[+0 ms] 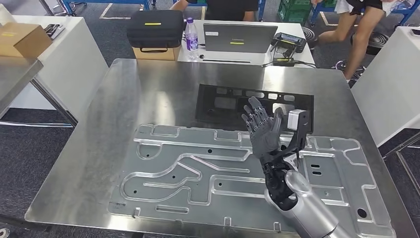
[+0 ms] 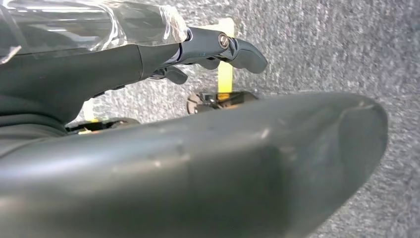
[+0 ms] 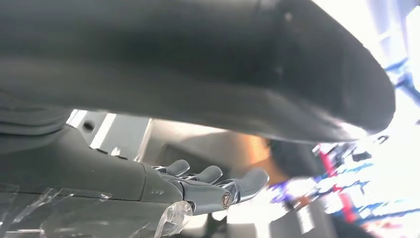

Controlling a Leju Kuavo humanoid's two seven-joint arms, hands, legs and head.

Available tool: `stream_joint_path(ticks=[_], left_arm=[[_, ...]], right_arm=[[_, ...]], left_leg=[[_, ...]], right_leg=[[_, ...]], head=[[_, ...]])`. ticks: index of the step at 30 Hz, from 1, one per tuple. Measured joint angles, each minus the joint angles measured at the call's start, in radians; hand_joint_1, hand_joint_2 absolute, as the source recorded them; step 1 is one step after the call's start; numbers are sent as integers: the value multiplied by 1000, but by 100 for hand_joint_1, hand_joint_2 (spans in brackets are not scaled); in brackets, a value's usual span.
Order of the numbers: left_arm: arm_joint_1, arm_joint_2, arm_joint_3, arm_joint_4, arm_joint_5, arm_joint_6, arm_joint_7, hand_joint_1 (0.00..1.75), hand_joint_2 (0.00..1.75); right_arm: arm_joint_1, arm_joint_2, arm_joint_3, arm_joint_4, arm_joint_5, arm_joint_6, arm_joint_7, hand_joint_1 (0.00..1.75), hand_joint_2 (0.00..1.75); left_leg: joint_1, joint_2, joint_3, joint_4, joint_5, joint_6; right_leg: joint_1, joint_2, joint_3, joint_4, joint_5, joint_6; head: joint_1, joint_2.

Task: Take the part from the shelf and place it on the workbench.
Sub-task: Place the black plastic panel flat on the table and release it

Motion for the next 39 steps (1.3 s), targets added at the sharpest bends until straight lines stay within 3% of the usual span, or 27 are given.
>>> stream_joint_path(ticks=[2, 5, 7, 9, 10, 11, 12, 13, 15, 17, 18, 20, 21, 22, 24, 25, 26, 27, 28, 29, 30, 31, 33, 35, 36, 37, 39], left_arm=[[1, 2, 1, 0, 10, -1, -10, 0, 0], [9, 4, 2, 0, 22, -1, -21, 0, 0], [14, 5, 3, 0, 31, 0, -26, 0, 0], [15, 5, 6, 0, 37, 1, -29, 0, 0], [15, 5, 7, 0, 40, 1, -30, 0, 0], [17, 5, 8, 0, 43, 1, -32, 0, 0], [18, 5, 9, 0, 46, 2, -35, 0, 0], [18, 5, 9, 0, 49, 2, -37, 0, 0], [17, 7, 10, 0, 51, 4, -40, 0, 0], [16, 9, 13, 0, 52, 5, -42, 0, 0], [16, 10, 15, 0, 52, 6, -42, 0, 0], [18, 10, 16, 0, 53, 6, -43, 0, 0], [19, 10, 17, 0, 53, 7, -43, 0, 0], [19, 11, 17, 0, 53, 7, -43, 0, 0], [21, 11, 19, 0, 53, 8, -43, 0, 0], [22, 10, 20, 0, 53, 8, -43, 0, 0], [23, 10, 22, 0, 53, 7, -43, 0, 0], [24, 10, 23, 0, 54, 7, -43, 0, 0], [24, 10, 25, 0, 56, 7, -43, 0, 0], [25, 10, 26, 0, 57, 7, -43, 0, 0], [25, 11, 26, 0, 59, 8, -43, 0, 0], [25, 12, 27, 0, 60, 8, -43, 0, 0], [26, 13, 28, 0, 61, 8, -43, 0, 0], [29, 13, 28, 0, 63, 9, -43, 0, 0], [31, 14, 28, 0, 65, 9, -43, 0, 0], [33, 14, 28, 0, 65, 9, -43, 0, 0], [34, 14, 28, 0, 65, 9, -43, 0, 0]], right_arm=[[26, 16, 2, -44, 1, 9, -20, 0, 0], [71, 34, 4, -98, 4, 17, -55, 0, 0], [90, 42, 4, -131, 13, 17, -73, 0, 0], [108, 45, 4, -162, 26, 16, -81, 0, 0], [118, 47, 4, -175, 31, 14, -83, 0, 0], [128, 48, 4, -187, 36, 13, -83, 0, 0], [137, 49, 4, -197, 38, 11, -83, 0, 0], [145, 51, 4, -206, 39, 10, -83, 0, 0], [154, 53, 4, -223, 42, 10, -84, 0, 0], [162, 55, 2, -236, 46, 10, -85, 0, 0], [166, 57, 2, -240, 47, 10, -86, 0, 0], [175, 58, 1, -248, 48, 10, -86, 0, 0], [178, 58, 0, -252, 48, 10, -87, 0, 0], [182, 58, -1, -255, 48, 9, -87, 0, 0], [192, 58, -3, -258, 48, 8, -89, 0, 0], [198, 58, -4, -258, 48, 8, -90, 0, 0], [203, 58, -5, -258, 48, 8, -92, 0, 0], [209, 58, -6, -259, 48, 8, -93, 0, 0], [213, 58, -8, -260, 48, 8, -95, 0, 0], [216, 58, -9, -261, 48, 8, -95, 0, 0], [217, 58, -11, -263, 48, 8, -96, 0, 0], [218, 58, -12, -266, 48, 8, -97, 0, 0], [222, 59, -15, -271, 48, 8, -98, 0, 0], [228, 59, -16, -272, 47, 8, -98, 0, 0], [229, 60, -17, -273, 46, 8, -98, 0, 0], [230, 60, -18, -273, 46, 8, -99, 0, 0], [231, 60, -19, -273, 45, 8, -99, 0, 0]], left_leg=[[-2, -3, -9, 14, -3, -19], [3, -4, -23, 29, -8, -35], [5, -2, -51, 98, -68, -40], [2, -2, -97, 236, -159, -39], [-1, -2, -111, 296, -189, -37], [-5, -2, -111, 325, -201, -32], [-10, -2, -92, 314, -193, -24], [-17, -2, -54, 264, -171, -11], [-36, -2, 45, 110, -127, 21], [-51, 1, 97, 19, -103, 33], [-55, 2, 99, 8, -98, 30], [-54, 4, 89, -3, -77, 29], [-50, 6, 81, -7, -66, 31], [-45, 8, 71, -12, -52, 34], [-38, 10, 46, -13, -30, 37], [-36, 11, 32, -13, -19, 35], [-33, 11, 19, -12, -9, 31], [-29, 12, 5, -10, 1, 27], [-24, 12, -8, -7, 9, 21], [-20, 13, -20, -1, 16, 15], [-19, 13, -33, 8, 20, 8], [-19, 13, -45, 18, 24, 1], [-22, 13, -60, 31, 36, -11], [-18, 12, -70, 35, 45, -22], [-15, 12, -78, 47, 30, -27], [-13, 11, -91, 78, -4, -32], [-12, 10, -128, 202, -106, -40]], right_leg=[[0, 6, 24, -50, 9, -9], [4, 12, 4, -41, 11, -45], [7, 11, -10, -41, 23, -65], [15, 10, -25, -41, 34, -78], [21, 10, -33, -40, 40, -83], [28, 9, -40, -40, 46, -86], [34, 10, -47, -40, 52, -89], [41, 10, -53, -40, 58, -91], [48, 13, -64, -41, 71, -94], [48, 15, -68, -44, 86, -91], [47, 15, -70, -47, 94, -87], [45, 16, -77, -46, 98, -77], [45, 16, -86, -31, 78, -72], [44, 16, -100, 2, 39, -66], [39, 13, -136, 125, -64, -55], [36, 12, -149, 190, -97, -49], [32, 11, -151, 235, -107, -43], [28, 9, -136, 245, -95, -37], [24, 8, -101, 215, -68, -30], [18, 5, -51, 153, -42, -22], [14, 3, 4, 77, -31, -13], [12, 3, 45, 13, -30, -12], [15, 5, 73, -44, -44, -22], [17, 4, 57, -43, -34, -46], [18, 3, 48, -42, -26, -58], [17, 1, 36, -43, -16, -69], [19, 1, 11, -43, 5, -83]], head=[[2, 0], [0, 0], [-1, 0], [-2, 0], [-3, 0], [-3, 0], [-3, 0], [-3, 0], [-2, 0], [0, 0], [1, 0], [1, 0], [0, 0], [1, 0], [2, 0], [2, 0], [2, 0], [2, 0], [2, 0], [2, 0], [3, 0], [3, 0], [2, 0], [1, 0], [0, 0], [0, 0], [-1, 0]])
